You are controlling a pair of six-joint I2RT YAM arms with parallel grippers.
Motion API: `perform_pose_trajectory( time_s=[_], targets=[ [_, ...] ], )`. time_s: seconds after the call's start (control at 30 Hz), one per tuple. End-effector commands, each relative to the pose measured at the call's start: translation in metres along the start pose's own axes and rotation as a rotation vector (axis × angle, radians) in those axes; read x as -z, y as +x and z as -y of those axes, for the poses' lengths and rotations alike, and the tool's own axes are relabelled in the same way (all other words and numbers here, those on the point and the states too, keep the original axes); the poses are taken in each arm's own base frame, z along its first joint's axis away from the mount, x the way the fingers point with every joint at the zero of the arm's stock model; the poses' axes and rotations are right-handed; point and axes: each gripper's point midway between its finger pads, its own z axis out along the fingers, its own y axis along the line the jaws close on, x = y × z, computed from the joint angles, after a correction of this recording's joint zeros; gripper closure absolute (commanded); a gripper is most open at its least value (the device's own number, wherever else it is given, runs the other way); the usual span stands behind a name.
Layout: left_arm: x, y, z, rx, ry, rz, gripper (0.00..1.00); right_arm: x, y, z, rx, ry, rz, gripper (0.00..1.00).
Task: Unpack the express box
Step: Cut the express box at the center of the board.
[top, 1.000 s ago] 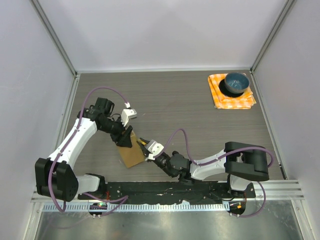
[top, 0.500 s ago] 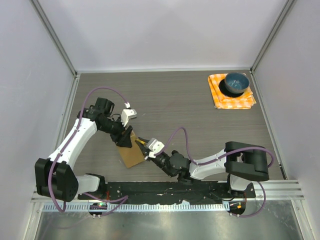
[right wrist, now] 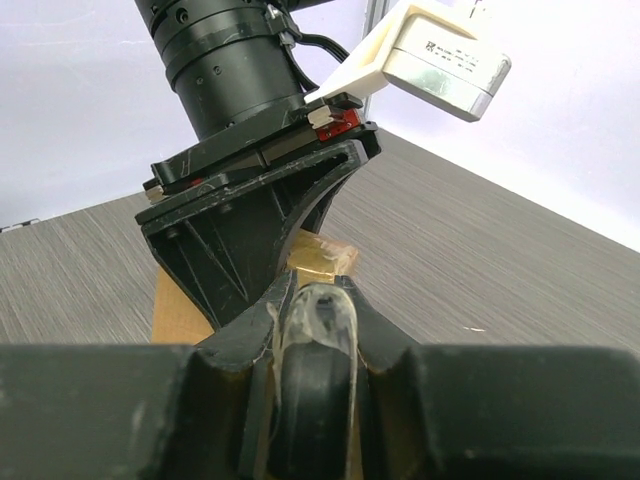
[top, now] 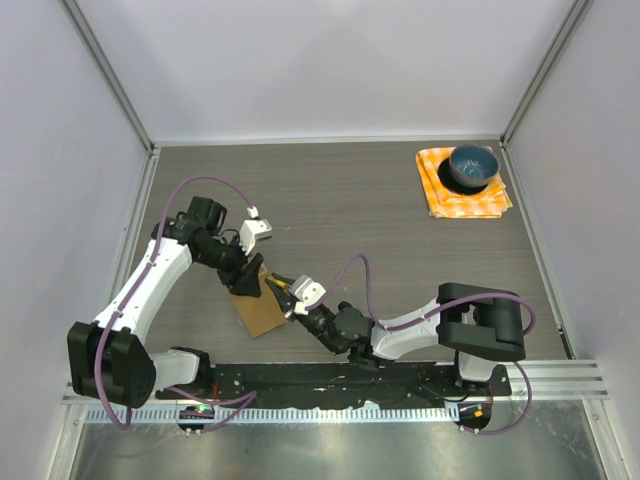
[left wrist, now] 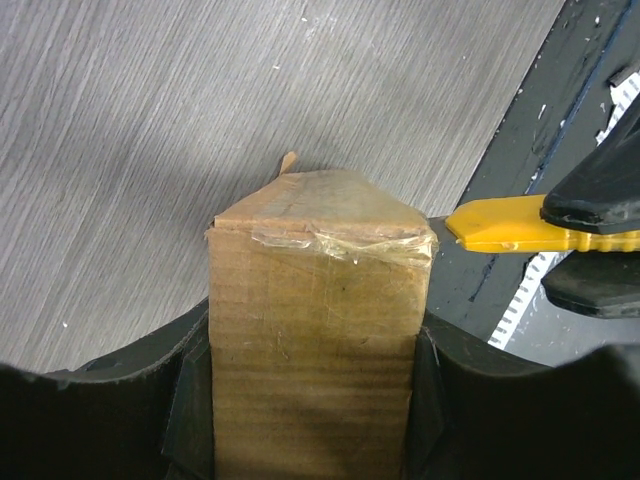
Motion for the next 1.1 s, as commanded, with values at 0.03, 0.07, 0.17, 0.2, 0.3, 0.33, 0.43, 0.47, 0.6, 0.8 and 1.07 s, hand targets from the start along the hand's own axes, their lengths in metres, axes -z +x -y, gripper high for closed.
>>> perform_pose_trajectory(
  time_s=[0.03,0.07,0.17,0.2,0.3,0.33,0.43,0.47,0.6,0.8,1.07],
  targets=[
    [0.009,0.001,0.018,-0.005,0.03,0.01,0.69,0.001,-0.042,0.031,-0.155,0.137,0.203,0.99],
    [0.009,0.001,0.017,-0.007,0.027,0.01,0.69,0.003,-0.04,0.031,-0.158,0.137,0.196,0.99],
    [0.009,0.002,0.018,-0.008,0.022,0.015,0.69,0.013,-0.025,0.035,-0.145,0.151,0.153,0.99],
    [0.01,0.002,0.019,-0.009,0.022,0.017,0.69,0.015,-0.021,0.036,-0.144,0.153,0.144,0.99],
    [0.01,0.002,0.019,-0.003,0.024,0.018,0.69,0.018,-0.011,0.034,-0.118,0.154,0.118,0.99],
    [0.009,0.002,0.02,0.0,0.027,0.016,0.69,0.019,-0.008,0.034,-0.109,0.156,0.11,0.99],
    [0.01,0.002,0.02,-0.003,0.024,0.018,0.69,0.02,-0.002,0.031,-0.116,0.149,0.099,0.99],
    [0.01,0.002,0.019,-0.001,0.02,0.021,0.69,0.019,-0.002,0.03,-0.118,0.145,0.099,0.99],
    [0.009,-0.007,0.013,0.027,-0.016,0.056,0.69,0.015,0.005,0.019,-0.151,0.131,0.059,0.99],
    [0.011,-0.023,-0.001,0.061,-0.098,0.124,0.72,0.015,0.02,0.007,-0.203,0.187,-0.053,0.99],
    [0.012,-0.023,-0.004,0.052,-0.122,0.132,0.75,0.011,0.027,-0.017,-0.183,0.131,-0.157,0.99]
  ],
)
